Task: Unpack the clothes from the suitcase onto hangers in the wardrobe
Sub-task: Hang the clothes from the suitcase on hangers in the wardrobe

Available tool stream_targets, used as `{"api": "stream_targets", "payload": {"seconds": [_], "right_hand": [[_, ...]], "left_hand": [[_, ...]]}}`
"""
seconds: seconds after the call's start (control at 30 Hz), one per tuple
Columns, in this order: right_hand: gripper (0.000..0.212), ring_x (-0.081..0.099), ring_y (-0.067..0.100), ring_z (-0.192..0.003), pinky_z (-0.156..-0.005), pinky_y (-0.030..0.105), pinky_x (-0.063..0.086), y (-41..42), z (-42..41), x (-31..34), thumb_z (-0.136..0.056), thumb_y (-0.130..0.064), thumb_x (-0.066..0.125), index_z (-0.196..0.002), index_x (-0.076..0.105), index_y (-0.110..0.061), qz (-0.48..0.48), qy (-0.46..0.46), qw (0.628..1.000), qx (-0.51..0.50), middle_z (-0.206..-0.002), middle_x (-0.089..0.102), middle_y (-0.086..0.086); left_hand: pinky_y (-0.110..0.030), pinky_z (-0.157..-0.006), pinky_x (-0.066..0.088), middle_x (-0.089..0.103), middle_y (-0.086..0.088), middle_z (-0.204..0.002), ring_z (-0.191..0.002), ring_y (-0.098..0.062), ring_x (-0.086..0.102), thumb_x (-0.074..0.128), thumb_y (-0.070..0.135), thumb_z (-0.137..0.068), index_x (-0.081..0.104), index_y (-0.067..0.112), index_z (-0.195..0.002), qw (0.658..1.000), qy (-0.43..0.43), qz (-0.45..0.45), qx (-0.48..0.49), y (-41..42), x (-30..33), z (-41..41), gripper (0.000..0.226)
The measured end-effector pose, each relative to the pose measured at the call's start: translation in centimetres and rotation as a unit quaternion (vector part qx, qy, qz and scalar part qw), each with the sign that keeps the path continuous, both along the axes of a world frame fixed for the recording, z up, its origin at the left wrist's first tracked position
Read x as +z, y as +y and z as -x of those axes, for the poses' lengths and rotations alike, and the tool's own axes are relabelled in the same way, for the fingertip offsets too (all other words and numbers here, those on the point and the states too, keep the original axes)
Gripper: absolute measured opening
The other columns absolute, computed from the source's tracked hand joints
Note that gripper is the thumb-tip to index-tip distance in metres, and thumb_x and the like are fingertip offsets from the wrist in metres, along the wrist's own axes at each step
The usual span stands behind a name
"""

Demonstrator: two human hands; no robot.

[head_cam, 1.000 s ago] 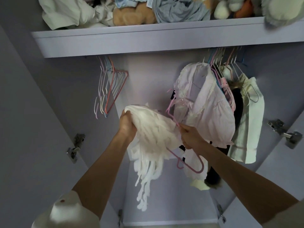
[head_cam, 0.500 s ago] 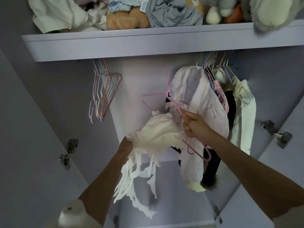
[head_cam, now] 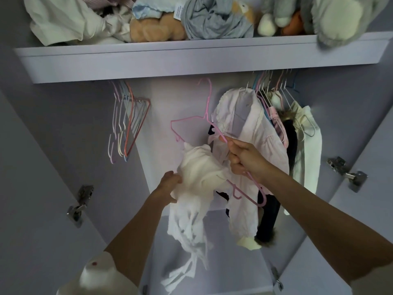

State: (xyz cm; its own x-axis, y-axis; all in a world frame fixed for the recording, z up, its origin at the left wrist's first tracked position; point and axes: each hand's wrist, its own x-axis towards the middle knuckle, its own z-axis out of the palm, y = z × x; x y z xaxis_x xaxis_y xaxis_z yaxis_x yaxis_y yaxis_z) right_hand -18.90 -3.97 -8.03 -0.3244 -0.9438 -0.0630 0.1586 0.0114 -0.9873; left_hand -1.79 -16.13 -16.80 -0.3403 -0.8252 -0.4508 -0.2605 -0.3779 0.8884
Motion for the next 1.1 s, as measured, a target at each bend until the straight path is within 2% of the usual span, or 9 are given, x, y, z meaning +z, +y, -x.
{"api": "stream_targets", "payload": {"seconds": [0.17,0.27,0.33,0.4,0.5,0.57,0.67,0.87,1.1], "right_hand": [[0.025,0.021,0.003,-0.03,-0.032,0.011,0.017,-0.3,-0.1,-1.1,-0.1,-0.019,0.036,-0.116,0.056,-0.019,-0.011,0.037,0.999,0.012,-0.05,0.026,-0.002],[0.025,0.019,0.003,-0.03,-0.033,0.01,0.016,-0.3,-0.1,-1.0,-0.1,-0.018,0.036,-0.114,0.057,-0.017,-0.014,0.024,1.0,0.013,-0.047,0.025,-0.005],[0.023,0.019,0.003,-0.03,-0.033,0.011,0.015,-0.3,-0.2,-0.6,-0.1,-0.018,0.036,-0.106,0.058,-0.019,-0.013,0.011,1.0,0.024,-0.045,0.025,-0.006],[0.023,0.019,0.003,-0.03,-0.034,0.012,0.015,-0.1,-0.3,0.0,-0.1,-0.019,0.036,-0.096,0.059,-0.021,-0.005,0.013,0.999,0.034,-0.043,0.026,-0.007],[0.025,0.02,0.003,-0.03,-0.034,0.01,0.015,0.1,-0.4,0.5,-0.1,-0.019,0.036,-0.096,0.06,-0.023,0.007,0.016,0.999,0.038,-0.045,0.026,-0.006],[0.024,0.021,0.003,-0.029,-0.034,0.009,0.017,0.3,-0.3,0.5,-0.1,-0.019,0.037,-0.1,0.06,-0.022,0.009,0.026,0.999,0.034,-0.045,0.028,-0.005],[0.023,0.024,0.004,-0.028,-0.033,0.01,0.018,0.4,0.1,0.2,-0.1,-0.018,0.037,-0.102,0.059,-0.019,-0.006,0.053,0.999,0.003,-0.04,0.032,-0.007],[0.022,0.027,0.004,-0.028,-0.033,0.011,0.021,-0.2,-0.1,-1.2,-0.1,-0.018,0.038,-0.09,0.057,-0.017,-0.064,0.089,0.993,-0.047,-0.039,0.035,-0.007],[0.024,0.026,0.002,-0.026,-0.031,0.011,0.017,-2.4,-1.1,-1.0,-0.098,-0.011,0.038,-0.077,0.05,-0.015,-0.07,0.156,0.98,-0.103,-0.05,0.035,0.001]], "left_hand": [[-0.043,-0.104,0.033,0.032,-0.008,-0.147,-0.134,-0.027,0.031,0.052,0.014,-0.092,0.031,0.024,-0.142,0.998,0.002,0.052,-0.027,0.6,0.4,0.7,0.055],[-0.037,-0.106,0.031,0.027,-0.006,-0.151,-0.136,-0.025,0.031,0.055,0.016,-0.092,0.03,0.022,-0.143,0.983,-0.016,0.163,-0.08,0.5,0.2,1.3,0.058],[-0.038,-0.112,0.026,0.025,-0.005,-0.152,-0.141,-0.025,0.024,0.06,0.034,-0.084,0.028,0.021,-0.144,0.931,-0.077,0.321,-0.154,0.7,0.2,1.7,0.07],[-0.045,-0.115,0.019,0.014,-0.001,-0.156,-0.145,-0.027,0.009,0.055,0.051,-0.076,0.02,0.026,-0.146,0.838,-0.196,0.445,-0.248,0.4,0.3,2.3,0.083],[-0.051,-0.114,0.009,-0.004,0.008,-0.157,-0.145,-0.026,-0.011,0.051,0.038,-0.092,0.016,0.033,-0.146,0.727,-0.313,0.542,-0.283,-0.3,1.2,2.8,0.065],[-0.051,-0.115,0.005,0.003,0.01,-0.157,-0.145,-0.022,-0.006,0.043,0.036,-0.096,0.023,0.031,-0.145,0.691,-0.336,0.564,-0.302,-0.4,2.4,2.9,0.052],[-0.05,-0.115,0.001,0.025,0.009,-0.152,-0.142,-0.013,0.017,0.034,0.035,-0.099,0.032,0.03,-0.141,0.676,-0.365,0.544,-0.337,-0.7,3.1,3.1,0.043],[-0.05,-0.116,0.004,0.026,0.01,-0.152,-0.143,-0.015,0.015,0.027,0.031,-0.101,0.031,0.029,-0.142,0.699,-0.356,0.514,-0.347,-0.1,2.4,3.1,0.041],[-0.044,-0.112,0.025,0.031,-0.004,-0.149,-0.136,-0.023,0.03,0.039,0.028,-0.097,0.031,0.024,-0.142,0.741,-0.315,0.573,-0.155,-2.7,5.7,0.6,0.046]]}}
